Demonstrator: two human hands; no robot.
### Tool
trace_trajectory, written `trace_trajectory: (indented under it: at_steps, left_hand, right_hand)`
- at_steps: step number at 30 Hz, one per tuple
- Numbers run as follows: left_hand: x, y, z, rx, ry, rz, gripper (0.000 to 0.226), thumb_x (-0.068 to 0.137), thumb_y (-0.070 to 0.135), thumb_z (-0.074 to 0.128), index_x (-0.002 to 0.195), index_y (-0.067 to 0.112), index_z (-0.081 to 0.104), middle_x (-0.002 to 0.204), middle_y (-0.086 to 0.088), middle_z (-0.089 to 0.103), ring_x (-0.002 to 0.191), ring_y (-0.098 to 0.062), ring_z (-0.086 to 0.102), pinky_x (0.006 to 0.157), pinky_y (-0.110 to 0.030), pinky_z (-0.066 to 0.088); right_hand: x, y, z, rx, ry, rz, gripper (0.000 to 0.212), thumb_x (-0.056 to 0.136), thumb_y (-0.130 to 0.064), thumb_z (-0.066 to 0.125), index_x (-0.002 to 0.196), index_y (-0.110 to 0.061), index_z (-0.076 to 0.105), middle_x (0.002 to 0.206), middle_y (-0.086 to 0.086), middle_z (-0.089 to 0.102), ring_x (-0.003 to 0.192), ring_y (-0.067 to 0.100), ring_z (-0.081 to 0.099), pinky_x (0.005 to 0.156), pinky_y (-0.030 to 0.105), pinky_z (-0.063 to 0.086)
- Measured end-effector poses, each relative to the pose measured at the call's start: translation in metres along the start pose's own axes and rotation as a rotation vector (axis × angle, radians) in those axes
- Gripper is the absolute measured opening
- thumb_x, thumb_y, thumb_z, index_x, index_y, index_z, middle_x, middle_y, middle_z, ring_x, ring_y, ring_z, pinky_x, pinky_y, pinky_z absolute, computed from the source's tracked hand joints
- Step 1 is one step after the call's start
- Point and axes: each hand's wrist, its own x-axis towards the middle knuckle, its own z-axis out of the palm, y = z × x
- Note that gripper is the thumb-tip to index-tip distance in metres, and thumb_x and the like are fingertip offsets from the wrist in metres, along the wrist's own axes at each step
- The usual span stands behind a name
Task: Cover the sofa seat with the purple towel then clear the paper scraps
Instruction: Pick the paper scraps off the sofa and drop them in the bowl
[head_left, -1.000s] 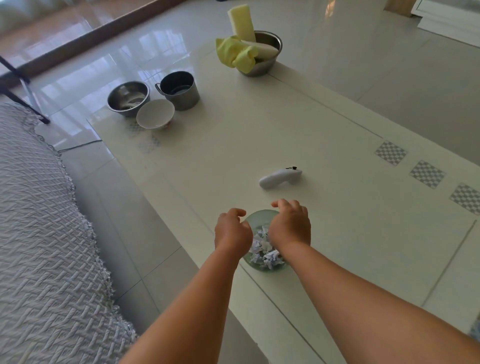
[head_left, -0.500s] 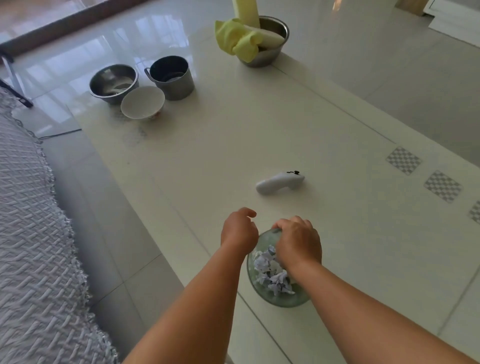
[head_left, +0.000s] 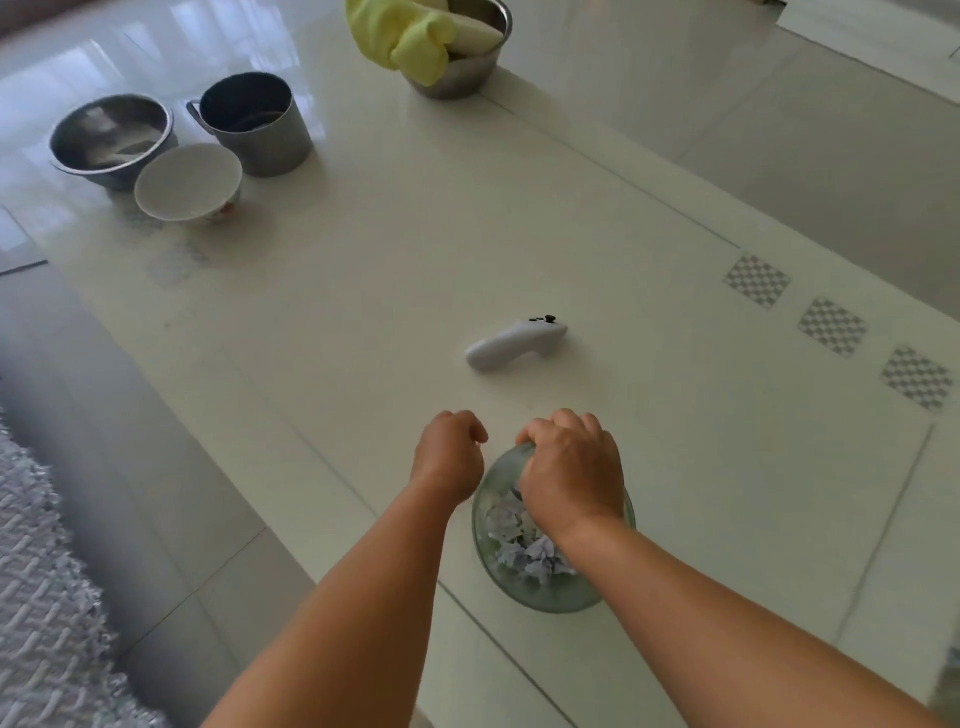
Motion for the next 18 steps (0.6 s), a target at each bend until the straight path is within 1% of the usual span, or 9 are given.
trace_trajectory:
  at_steps: [1,3,5,7,10,11,14,16,18]
  left_hand:
    - [-0.002,0.006,-0.009,-0.083,0.041,-0.010,0.022,0.089,0.003,0.047,0.094,0.015,0.065,0.102,-0.005,0.060,0.084,-0.020,0.055,0.070,-0.026,0.042]
    - [-0.010,0.021,-0.027,-0.228,0.076,0.003,0.021,0.090,0.006,0.047,0.091,0.017,0.065,0.095,-0.003,0.062,0.075,-0.016,0.054,0.065,-0.024,0.041]
    - [-0.022,0.036,-0.048,-0.343,0.083,0.055,0.019,0.090,0.007,0.049,0.087,0.019,0.064,0.086,0.001,0.061,0.065,-0.012,0.051,0.060,-0.024,0.041]
    - [-0.039,0.048,-0.067,-0.397,0.069,0.119,0.019,0.089,0.008,0.051,0.083,0.022,0.062,0.077,0.006,0.059,0.060,-0.011,0.050,0.057,-0.023,0.041]
    - [-0.068,0.058,-0.087,-0.349,0.002,0.217,0.019,0.088,0.010,0.055,0.080,0.026,0.061,0.076,0.008,0.061,0.067,-0.014,0.057,0.062,-0.025,0.047]
    - [-0.077,0.060,-0.090,-0.312,-0.027,0.241,0.019,0.088,0.010,0.056,0.080,0.026,0.060,0.075,0.009,0.061,0.067,-0.013,0.057,0.061,-0.023,0.047]
    - [-0.104,0.064,-0.091,-0.177,-0.074,0.301,0.017,0.085,0.010,0.059,0.079,0.026,0.060,0.068,0.013,0.056,0.058,-0.002,0.049,0.054,-0.013,0.036]
    - [-0.117,0.067,-0.090,-0.136,-0.067,0.307,0.015,0.082,0.010,0.063,0.079,0.024,0.061,0.067,0.014,0.054,0.058,-0.001,0.048,0.054,-0.012,0.034]
    - [-0.129,0.069,-0.087,-0.124,-0.054,0.281,0.014,0.081,0.008,0.064,0.081,0.022,0.062,0.069,0.012,0.056,0.063,-0.005,0.051,0.056,-0.013,0.036]
  right_hand:
    - [-0.001,-0.001,-0.001,0.012,0.002,0.007,0.038,0.085,-0.005,0.039,0.109,-0.023,0.062,0.110,0.000,0.058,0.103,0.020,0.045,0.087,0.028,0.033]
    - [-0.004,-0.004,-0.006,0.036,0.019,0.017,0.044,0.083,-0.001,0.040,0.117,-0.022,0.058,0.116,-0.001,0.057,0.108,0.020,0.044,0.092,0.027,0.031]
    - [-0.006,-0.009,-0.015,0.061,0.054,0.030,0.048,0.081,0.002,0.040,0.122,-0.021,0.054,0.120,0.000,0.056,0.110,0.020,0.044,0.095,0.027,0.029]
    - [-0.008,-0.014,-0.025,0.080,0.096,0.043,0.049,0.080,0.003,0.040,0.121,-0.019,0.054,0.119,0.002,0.056,0.110,0.022,0.044,0.095,0.027,0.028]
    - [-0.015,-0.019,-0.047,0.111,0.158,0.083,0.045,0.079,0.005,0.041,0.115,-0.017,0.056,0.116,0.005,0.056,0.108,0.024,0.045,0.093,0.028,0.029]
    - [-0.017,-0.020,-0.054,0.120,0.169,0.095,0.043,0.080,0.005,0.040,0.114,-0.016,0.056,0.116,0.006,0.056,0.108,0.025,0.045,0.092,0.029,0.029]
    - [-0.026,-0.020,-0.078,0.162,0.184,0.100,0.037,0.084,0.004,0.038,0.112,-0.014,0.056,0.116,0.008,0.056,0.105,0.026,0.048,0.089,0.030,0.034]
    - [-0.031,-0.020,-0.091,0.207,0.178,0.094,0.034,0.087,0.002,0.036,0.110,-0.013,0.056,0.116,0.008,0.054,0.103,0.025,0.050,0.084,0.031,0.038]
    - [-0.034,-0.019,-0.102,0.228,0.160,0.089,0.032,0.087,0.001,0.035,0.106,-0.014,0.056,0.114,0.007,0.054,0.098,0.025,0.052,0.076,0.030,0.038]
